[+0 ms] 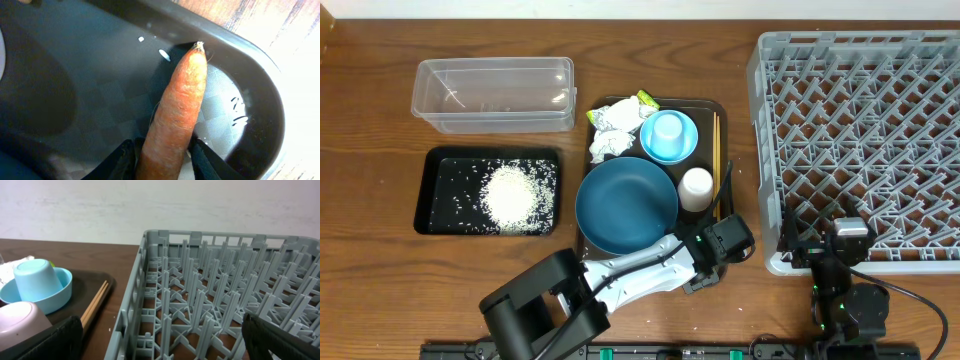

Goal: Sort waste into correct bins and load items into the dishwasher rack
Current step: 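Grasp the orange carrot with the left gripper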

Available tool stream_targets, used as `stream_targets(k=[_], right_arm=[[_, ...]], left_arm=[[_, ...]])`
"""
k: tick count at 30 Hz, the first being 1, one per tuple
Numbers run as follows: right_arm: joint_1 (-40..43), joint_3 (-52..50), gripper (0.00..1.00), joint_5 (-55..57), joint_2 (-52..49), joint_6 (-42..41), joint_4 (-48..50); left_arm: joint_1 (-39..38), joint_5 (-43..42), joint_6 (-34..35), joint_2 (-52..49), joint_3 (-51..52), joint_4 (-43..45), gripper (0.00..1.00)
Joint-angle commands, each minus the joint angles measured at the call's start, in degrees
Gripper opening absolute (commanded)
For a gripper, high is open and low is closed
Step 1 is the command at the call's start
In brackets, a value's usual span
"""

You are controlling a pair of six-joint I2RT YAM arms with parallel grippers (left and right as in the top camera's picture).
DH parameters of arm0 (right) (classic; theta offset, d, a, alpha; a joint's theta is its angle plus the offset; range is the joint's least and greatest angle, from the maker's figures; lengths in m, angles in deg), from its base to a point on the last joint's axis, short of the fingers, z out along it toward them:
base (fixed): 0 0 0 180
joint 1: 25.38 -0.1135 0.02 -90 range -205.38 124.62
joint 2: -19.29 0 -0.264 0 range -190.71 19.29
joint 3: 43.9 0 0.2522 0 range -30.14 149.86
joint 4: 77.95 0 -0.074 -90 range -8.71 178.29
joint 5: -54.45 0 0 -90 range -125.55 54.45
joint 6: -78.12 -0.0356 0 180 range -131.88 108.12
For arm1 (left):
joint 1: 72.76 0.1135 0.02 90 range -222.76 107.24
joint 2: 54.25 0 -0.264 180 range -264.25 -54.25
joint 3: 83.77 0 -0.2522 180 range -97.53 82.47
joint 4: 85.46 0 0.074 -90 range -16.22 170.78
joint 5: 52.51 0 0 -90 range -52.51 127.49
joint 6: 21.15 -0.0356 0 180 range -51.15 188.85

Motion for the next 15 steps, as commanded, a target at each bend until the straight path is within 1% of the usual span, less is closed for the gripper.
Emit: stream_targets(k=[1, 6, 8, 12, 15], right_arm=[[0.7, -0.1, 0.99, 0.2, 0.1, -0.8, -0.2], [0.7, -0.1, 0.99, 0.2, 0.1, -0.8, -0.2], [0.7, -0.1, 0.99, 0.2, 0.1, -0.8, -0.2], [0.7, -0.1, 0.99, 0.2, 0.1, -0.8, -0.2], [0.7, -0.1, 0.99, 0.2, 0.1, -0.8, -0.2]], left_arm=[[0.1, 0.9, -0.3, -1.8, -0.1, -0.3, 0.36], [0.1, 0.9, -0.3, -0.5, -0.2, -0.4, 0.36], [0.1, 0.9, -0.3, -0.2, -0.2, -0.4, 0.32], [0.1, 0.9, -0.2, 0.1, -0.2, -0.4, 0.28], [0.1, 0.9, 0.5, 0.2, -0.5, -0.4, 0.27]])
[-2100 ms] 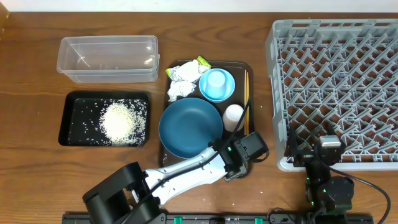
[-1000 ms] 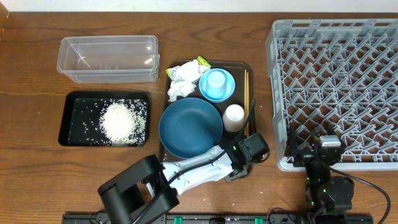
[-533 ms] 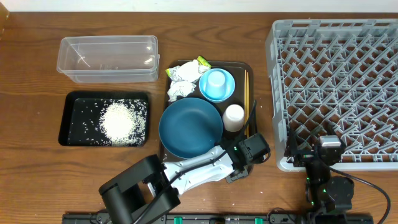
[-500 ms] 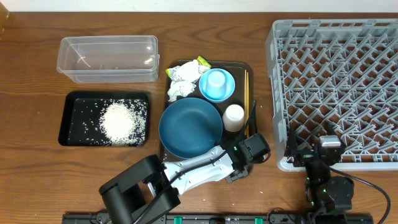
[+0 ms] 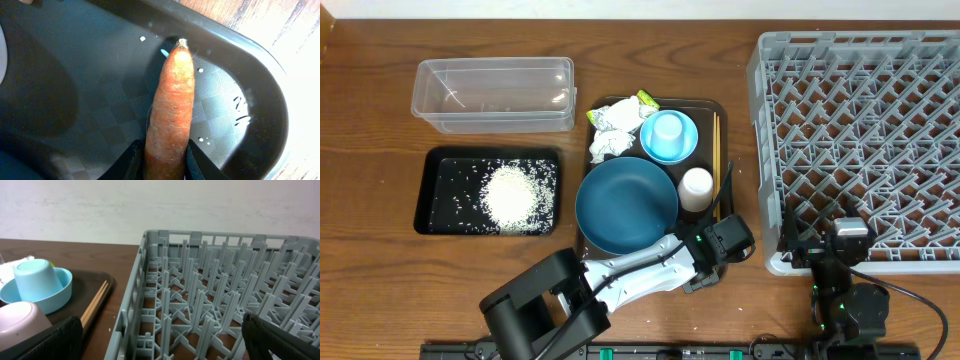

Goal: Sort waste into correct bins and load items into the dishwasher rack
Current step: 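Grasp the orange carrot with the left gripper, then carry the carrot left and drop it onto the black tray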

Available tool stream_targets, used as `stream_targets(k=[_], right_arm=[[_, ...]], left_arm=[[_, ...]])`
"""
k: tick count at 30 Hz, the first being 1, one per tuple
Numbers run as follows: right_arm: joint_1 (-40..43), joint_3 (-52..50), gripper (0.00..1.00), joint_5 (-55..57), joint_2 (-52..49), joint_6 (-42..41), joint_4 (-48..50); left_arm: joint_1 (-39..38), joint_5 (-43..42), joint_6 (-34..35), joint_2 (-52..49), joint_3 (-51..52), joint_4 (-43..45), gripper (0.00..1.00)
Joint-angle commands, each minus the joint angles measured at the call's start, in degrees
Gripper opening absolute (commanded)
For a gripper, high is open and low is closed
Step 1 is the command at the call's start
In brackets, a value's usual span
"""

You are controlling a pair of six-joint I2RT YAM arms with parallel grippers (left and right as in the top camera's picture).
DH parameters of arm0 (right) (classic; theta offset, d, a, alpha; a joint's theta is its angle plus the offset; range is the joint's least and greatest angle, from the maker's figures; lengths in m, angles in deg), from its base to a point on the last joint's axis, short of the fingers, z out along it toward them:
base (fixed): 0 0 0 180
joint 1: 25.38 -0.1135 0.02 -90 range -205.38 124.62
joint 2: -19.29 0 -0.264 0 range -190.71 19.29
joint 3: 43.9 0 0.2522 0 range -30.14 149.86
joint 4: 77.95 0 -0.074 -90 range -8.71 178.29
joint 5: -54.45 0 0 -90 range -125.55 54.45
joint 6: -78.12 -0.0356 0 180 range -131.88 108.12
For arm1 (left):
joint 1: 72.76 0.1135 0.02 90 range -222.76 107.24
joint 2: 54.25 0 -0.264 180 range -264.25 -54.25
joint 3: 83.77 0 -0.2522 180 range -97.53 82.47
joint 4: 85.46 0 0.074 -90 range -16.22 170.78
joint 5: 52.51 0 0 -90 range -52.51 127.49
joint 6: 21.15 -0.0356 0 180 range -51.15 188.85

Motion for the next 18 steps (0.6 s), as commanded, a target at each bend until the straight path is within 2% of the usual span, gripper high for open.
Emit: stream_targets(k=[1, 10, 18], right_arm=[[0.6, -0.1, 0.99, 0.2, 0.1, -0.8, -0.2], [0.6, -0.1, 0.99, 0.2, 0.1, -0.8, -0.2], [0.6, -0.1, 0.99, 0.2, 0.1, -0.8, -0.2]], left_arm=[[0.1, 0.6, 1.1, 0.4, -0.5, -0.3, 0.26], [0.1, 0.6, 3.7, 4.2, -0.7, -0.4, 0.22], [0.2, 0.7, 5.0, 13.7, -0.7, -0.7, 0.22]])
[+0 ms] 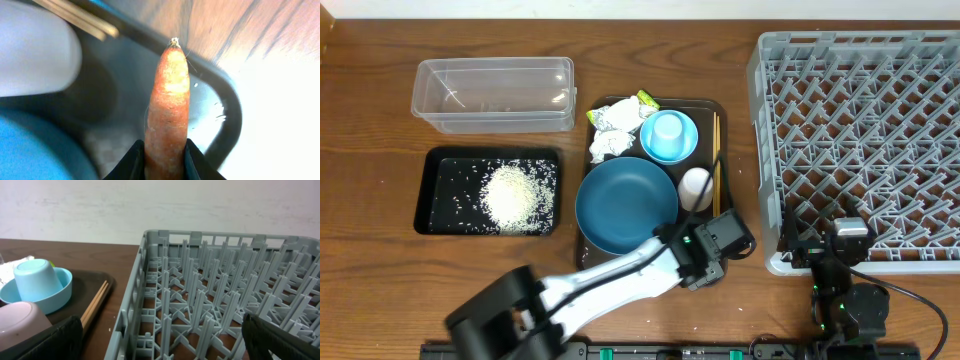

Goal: Sort waste into correct bins and load items into the dishwasher rack
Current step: 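Carry the carrot left and drop it onto the black tray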

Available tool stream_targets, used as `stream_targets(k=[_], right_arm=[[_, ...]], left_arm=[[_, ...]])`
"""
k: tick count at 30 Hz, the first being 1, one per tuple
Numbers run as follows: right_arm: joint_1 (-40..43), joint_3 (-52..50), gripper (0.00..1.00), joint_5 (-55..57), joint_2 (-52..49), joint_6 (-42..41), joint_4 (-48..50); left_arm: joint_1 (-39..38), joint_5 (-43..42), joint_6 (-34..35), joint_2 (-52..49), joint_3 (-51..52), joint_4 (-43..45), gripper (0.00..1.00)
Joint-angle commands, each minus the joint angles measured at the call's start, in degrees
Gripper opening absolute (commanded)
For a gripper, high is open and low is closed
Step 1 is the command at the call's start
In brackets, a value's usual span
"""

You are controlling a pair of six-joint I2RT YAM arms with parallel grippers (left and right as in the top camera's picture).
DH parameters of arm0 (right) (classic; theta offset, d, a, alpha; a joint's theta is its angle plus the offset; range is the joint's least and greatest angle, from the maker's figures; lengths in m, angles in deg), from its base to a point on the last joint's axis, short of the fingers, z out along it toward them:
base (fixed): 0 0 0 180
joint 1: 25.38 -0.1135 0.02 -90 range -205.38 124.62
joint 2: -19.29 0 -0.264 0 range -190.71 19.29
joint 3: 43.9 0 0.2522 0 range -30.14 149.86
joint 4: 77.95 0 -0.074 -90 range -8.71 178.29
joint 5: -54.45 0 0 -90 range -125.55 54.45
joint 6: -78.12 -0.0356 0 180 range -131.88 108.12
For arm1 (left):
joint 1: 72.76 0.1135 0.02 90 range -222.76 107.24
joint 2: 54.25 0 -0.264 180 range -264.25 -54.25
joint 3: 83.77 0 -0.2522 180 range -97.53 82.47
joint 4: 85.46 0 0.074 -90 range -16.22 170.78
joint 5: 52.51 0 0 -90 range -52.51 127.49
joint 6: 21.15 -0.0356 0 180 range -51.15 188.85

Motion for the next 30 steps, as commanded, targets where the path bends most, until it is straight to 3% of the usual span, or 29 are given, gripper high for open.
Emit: stream_targets(k=[1, 6, 12, 26, 30], right_arm=[[0.7, -0.1, 0.99, 0.2, 0.1, -0.8, -0.2], [0.7, -0.1, 0.99, 0.2, 0.1, -0.8, -0.2], [0.7, -0.1, 0.99, 0.2, 0.1, -0.8, -0.2], [0.7, -0.1, 0.99, 0.2, 0.1, -0.8, -0.2], [0.7, -0.1, 0.99, 0.2, 0.1, -0.8, -0.2]], left_arm=[[0.3, 0.7, 1.1, 6.4, -0.7, -0.4, 0.22], [3.7, 2.0, 1.1, 13.2, -0.7, -1.0, 0.22], [14.8, 3.9, 2.3, 19.3, -0.7, -1.5, 0.21], [54.9, 3.5, 23.6, 19.2, -0.6, -3.7, 0.21], [63.3, 1.2, 29.9, 18.0, -0.3, -4.7, 0.21]])
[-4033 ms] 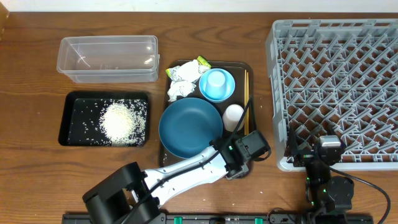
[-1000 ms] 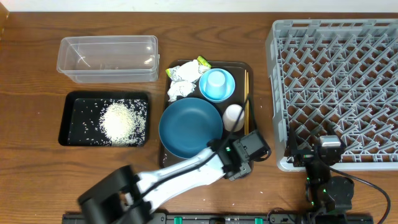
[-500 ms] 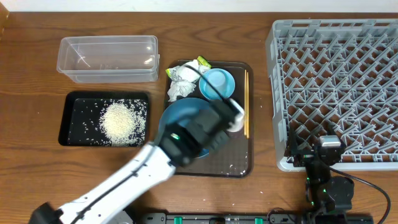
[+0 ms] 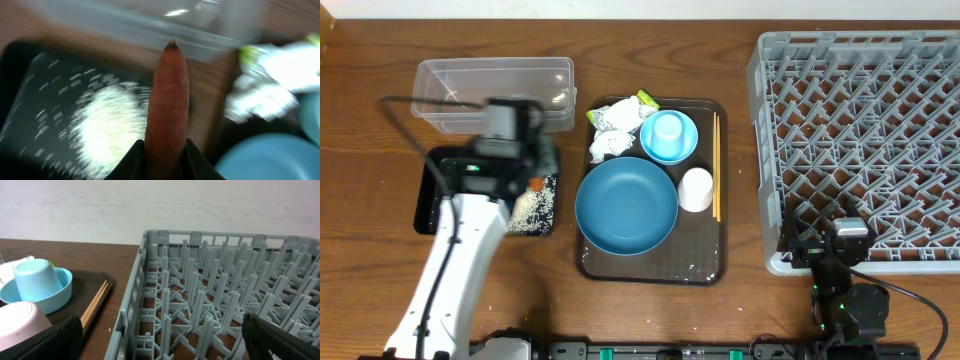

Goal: Sort waste into correct bins and load items into the dishwasher rack
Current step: 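Carry the carrot left and drop it onto the black tray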

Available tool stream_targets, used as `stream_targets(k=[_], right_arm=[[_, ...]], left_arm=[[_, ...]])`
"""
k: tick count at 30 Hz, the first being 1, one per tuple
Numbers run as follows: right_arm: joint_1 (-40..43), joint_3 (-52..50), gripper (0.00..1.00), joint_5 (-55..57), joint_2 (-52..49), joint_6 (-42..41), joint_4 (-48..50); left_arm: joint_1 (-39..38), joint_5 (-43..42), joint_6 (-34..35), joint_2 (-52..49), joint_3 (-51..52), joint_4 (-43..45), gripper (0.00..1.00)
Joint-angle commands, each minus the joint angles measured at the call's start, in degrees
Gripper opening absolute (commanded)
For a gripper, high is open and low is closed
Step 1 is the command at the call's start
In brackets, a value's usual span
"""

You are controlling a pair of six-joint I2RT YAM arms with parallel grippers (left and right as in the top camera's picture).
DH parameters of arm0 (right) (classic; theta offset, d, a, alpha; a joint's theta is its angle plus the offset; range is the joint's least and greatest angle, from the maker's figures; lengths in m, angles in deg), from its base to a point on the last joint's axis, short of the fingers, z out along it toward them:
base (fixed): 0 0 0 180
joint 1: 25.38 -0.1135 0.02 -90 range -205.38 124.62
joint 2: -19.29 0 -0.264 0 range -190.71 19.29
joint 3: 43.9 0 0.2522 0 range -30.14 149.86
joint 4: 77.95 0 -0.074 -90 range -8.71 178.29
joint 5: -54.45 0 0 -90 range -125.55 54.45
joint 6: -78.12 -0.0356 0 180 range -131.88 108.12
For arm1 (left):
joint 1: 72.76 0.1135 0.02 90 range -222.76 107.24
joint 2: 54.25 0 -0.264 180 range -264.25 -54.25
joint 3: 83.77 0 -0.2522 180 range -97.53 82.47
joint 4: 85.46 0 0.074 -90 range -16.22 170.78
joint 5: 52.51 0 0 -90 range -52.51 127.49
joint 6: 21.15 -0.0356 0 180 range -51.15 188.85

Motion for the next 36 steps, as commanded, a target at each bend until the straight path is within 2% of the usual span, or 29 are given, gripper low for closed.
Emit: stream_targets(k=[1, 7, 10, 15, 25, 26, 27, 36], right_arm=[[0.6, -0.1, 0.99, 0.2, 0.1, -0.8, -0.2], [0.6, -0.1, 0.99, 0.2, 0.0, -0.8, -0.2], [0.6, -0.1, 0.99, 0.2, 0.0, -0.8, -0.2], [0.6, -0.1, 0.99, 0.2, 0.0, -0.8, -0.2], [0.6, -0.1, 0.99, 0.2, 0.0, -0.8, -0.2], [0.6, -0.1, 0.99, 0.2, 0.0, -0.8, -0.2], [0.6, -0.1, 0.99, 0.2, 0.0, -0.8, -0.2], [0.6, -0.1, 0.99, 0.2, 0.0, -0.8, -0.2]], left_arm=[[6.4, -2.4, 9.0, -1.6, 0.0, -0.3, 0.21], [12.7, -2.7, 16.4, -6.8, 1.0, -0.1, 0.22], [13.9, -3.1, 21.2, -10.2, 1.0, 0.1, 0.22], [14.4, -5.3, 25.0, -13.9, 1.0, 0.1, 0.22], [14.4, -2.4, 25.6, -16.3, 1.0, 0.4, 0.23], [14.4, -1.9, 25.6, -16.5, 1.0, 0.4, 0.28], [14.4, -1.2, 25.6, -16.8, 1.0, 0.4, 0.29], [14.5, 0.4, 25.5, -17.4, 1.0, 0.1, 0.29]])
